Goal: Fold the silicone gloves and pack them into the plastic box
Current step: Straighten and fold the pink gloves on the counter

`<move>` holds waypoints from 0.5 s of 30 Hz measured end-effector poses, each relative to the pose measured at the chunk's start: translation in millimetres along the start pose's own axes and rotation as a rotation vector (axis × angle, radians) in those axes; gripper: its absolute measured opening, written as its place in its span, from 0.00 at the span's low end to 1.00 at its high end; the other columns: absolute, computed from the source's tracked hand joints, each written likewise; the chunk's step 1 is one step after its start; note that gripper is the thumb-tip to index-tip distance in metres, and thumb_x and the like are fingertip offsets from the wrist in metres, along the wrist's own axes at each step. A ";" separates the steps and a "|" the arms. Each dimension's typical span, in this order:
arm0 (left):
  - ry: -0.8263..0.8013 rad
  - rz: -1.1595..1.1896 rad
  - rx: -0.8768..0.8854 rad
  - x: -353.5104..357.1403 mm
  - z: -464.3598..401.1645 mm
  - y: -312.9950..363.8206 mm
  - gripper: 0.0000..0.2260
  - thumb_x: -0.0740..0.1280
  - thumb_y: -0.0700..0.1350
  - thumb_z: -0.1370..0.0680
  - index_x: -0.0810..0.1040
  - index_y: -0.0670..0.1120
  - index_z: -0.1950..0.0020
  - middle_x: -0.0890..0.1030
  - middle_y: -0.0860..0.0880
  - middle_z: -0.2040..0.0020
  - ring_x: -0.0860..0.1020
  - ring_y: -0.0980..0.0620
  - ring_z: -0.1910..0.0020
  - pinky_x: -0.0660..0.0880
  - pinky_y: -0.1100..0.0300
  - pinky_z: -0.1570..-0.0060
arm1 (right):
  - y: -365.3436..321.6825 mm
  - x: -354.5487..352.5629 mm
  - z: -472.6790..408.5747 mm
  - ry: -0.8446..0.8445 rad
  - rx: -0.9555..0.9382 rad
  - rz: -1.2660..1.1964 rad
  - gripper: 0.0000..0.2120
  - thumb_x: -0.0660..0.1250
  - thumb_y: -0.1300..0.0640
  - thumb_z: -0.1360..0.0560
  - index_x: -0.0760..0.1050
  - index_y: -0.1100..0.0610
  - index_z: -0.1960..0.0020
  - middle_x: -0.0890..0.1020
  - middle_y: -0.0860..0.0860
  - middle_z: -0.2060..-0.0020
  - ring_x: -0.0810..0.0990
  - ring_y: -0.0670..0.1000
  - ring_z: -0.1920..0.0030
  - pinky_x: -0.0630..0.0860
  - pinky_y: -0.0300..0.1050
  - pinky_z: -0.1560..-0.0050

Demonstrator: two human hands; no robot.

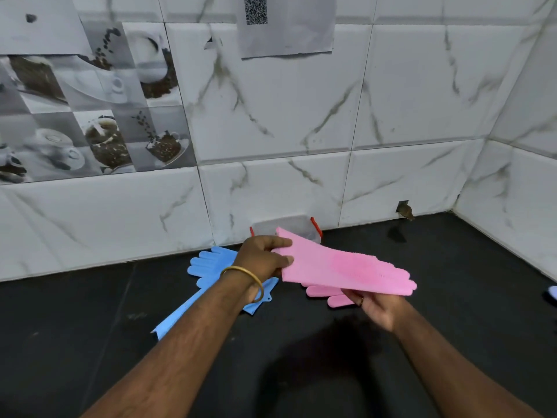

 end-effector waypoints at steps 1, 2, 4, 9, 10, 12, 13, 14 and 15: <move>-0.004 0.017 -0.032 -2.1 1.7 -11.5 0.14 0.71 0.29 0.29 0.83 0.46 0.51 0.81 0.40 0.43 0.82 0.42 0.47 0.80 0.47 0.46 | 0.2 -8.6 1.4 0.009 0.012 -0.111 0.14 0.61 0.66 0.21 0.74 0.66 0.37 0.80 0.68 0.42 0.82 0.71 0.49 0.84 0.57 0.56; -0.010 0.040 -0.062 -3.4 3.4 -23.4 0.14 0.71 0.29 0.29 0.83 0.45 0.50 0.81 0.40 0.42 0.81 0.41 0.46 0.80 0.46 0.46 | -2.5 -18.9 3.0 0.032 0.000 -0.194 0.13 0.61 0.66 0.22 0.74 0.65 0.38 0.82 0.67 0.44 0.83 0.70 0.50 0.83 0.56 0.59; -0.022 0.088 -0.116 -3.6 9.3 -48.7 0.14 0.71 0.29 0.28 0.82 0.44 0.47 0.81 0.42 0.42 0.81 0.42 0.46 0.82 0.50 0.49 | 2.4 -44.1 7.1 0.105 0.007 -0.411 0.16 0.59 0.61 0.26 0.75 0.58 0.40 0.86 0.59 0.52 0.85 0.61 0.53 0.83 0.53 0.60; 0.041 0.115 -0.218 0.6 25.3 -108.6 0.16 0.71 0.28 0.28 0.82 0.45 0.47 0.81 0.45 0.44 0.82 0.45 0.48 0.83 0.54 0.56 | 23.7 -71.4 18.1 0.104 0.136 -0.358 0.44 0.69 0.25 0.40 0.81 0.58 0.40 0.84 0.59 0.44 0.80 0.62 0.40 0.72 0.62 0.35; 0.065 0.070 -0.237 1.7 28.0 -119.6 0.16 0.71 0.28 0.28 0.82 0.46 0.47 0.81 0.47 0.44 0.81 0.45 0.48 0.83 0.52 0.53 | 26.2 -67.0 20.4 0.054 0.169 -0.324 0.40 0.71 0.28 0.38 0.81 0.59 0.41 0.83 0.59 0.42 0.80 0.61 0.40 0.73 0.62 0.36; 0.096 -0.022 -0.269 4.7 33.0 -139.9 0.17 0.71 0.29 0.28 0.82 0.48 0.47 0.80 0.51 0.47 0.81 0.48 0.49 0.82 0.49 0.49 | 27.7 -68.7 17.5 0.047 0.152 -0.215 0.19 0.69 0.46 0.24 0.77 0.59 0.42 0.82 0.58 0.43 0.81 0.60 0.42 0.77 0.59 0.43; 0.105 -0.046 -0.286 7.3 35.9 -149.9 0.17 0.70 0.29 0.28 0.81 0.48 0.46 0.80 0.51 0.49 0.81 0.50 0.52 0.82 0.49 0.49 | 29.1 -75.2 15.8 0.084 0.148 -0.154 0.13 0.66 0.55 0.22 0.76 0.59 0.40 0.82 0.59 0.45 0.81 0.59 0.45 0.78 0.58 0.46; 0.117 -0.062 -0.304 9.6 39.1 -159.3 0.18 0.70 0.28 0.28 0.81 0.48 0.45 0.80 0.51 0.50 0.81 0.51 0.55 0.82 0.51 0.51 | 33.6 -79.8 14.2 0.103 0.164 -0.117 0.13 0.63 0.59 0.21 0.75 0.60 0.37 0.83 0.60 0.46 0.81 0.59 0.46 0.77 0.58 0.46; 0.131 -0.076 -0.319 10.2 42.1 -167.3 0.18 0.70 0.28 0.28 0.81 0.46 0.44 0.80 0.49 0.50 0.81 0.51 0.56 0.82 0.52 0.54 | 38.9 -83.2 12.4 0.106 0.189 -0.111 0.14 0.62 0.61 0.20 0.74 0.62 0.35 0.83 0.61 0.47 0.81 0.59 0.47 0.76 0.58 0.43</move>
Point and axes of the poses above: each hand's wrist, its own z-axis away from the middle knuckle, its own x-axis out of the palm, y = z × x, the point moved 10 cm from there along -z, towards the middle knuckle
